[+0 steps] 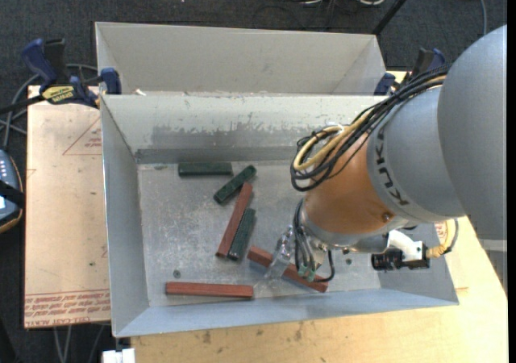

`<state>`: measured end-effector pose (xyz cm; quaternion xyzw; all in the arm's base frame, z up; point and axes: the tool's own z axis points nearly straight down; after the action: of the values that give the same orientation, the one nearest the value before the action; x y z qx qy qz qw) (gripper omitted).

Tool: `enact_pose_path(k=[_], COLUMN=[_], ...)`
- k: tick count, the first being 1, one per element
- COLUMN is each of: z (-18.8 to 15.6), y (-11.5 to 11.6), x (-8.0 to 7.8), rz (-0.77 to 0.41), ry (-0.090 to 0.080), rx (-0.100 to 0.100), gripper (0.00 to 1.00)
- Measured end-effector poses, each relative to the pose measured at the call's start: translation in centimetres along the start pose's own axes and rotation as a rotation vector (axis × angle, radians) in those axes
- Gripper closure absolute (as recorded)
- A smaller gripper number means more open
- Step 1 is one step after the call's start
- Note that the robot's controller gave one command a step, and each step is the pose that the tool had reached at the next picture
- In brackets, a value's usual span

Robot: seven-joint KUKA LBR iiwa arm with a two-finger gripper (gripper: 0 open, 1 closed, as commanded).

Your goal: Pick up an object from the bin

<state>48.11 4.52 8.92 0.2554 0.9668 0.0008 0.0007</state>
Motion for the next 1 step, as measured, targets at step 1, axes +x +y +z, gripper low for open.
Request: enact_pose_path(k=[1], z=[-1.62], y=[0.08], x=[-0.02], rz=[-0.001], ry=[0.000], rx=[0.000], gripper=[1.00])
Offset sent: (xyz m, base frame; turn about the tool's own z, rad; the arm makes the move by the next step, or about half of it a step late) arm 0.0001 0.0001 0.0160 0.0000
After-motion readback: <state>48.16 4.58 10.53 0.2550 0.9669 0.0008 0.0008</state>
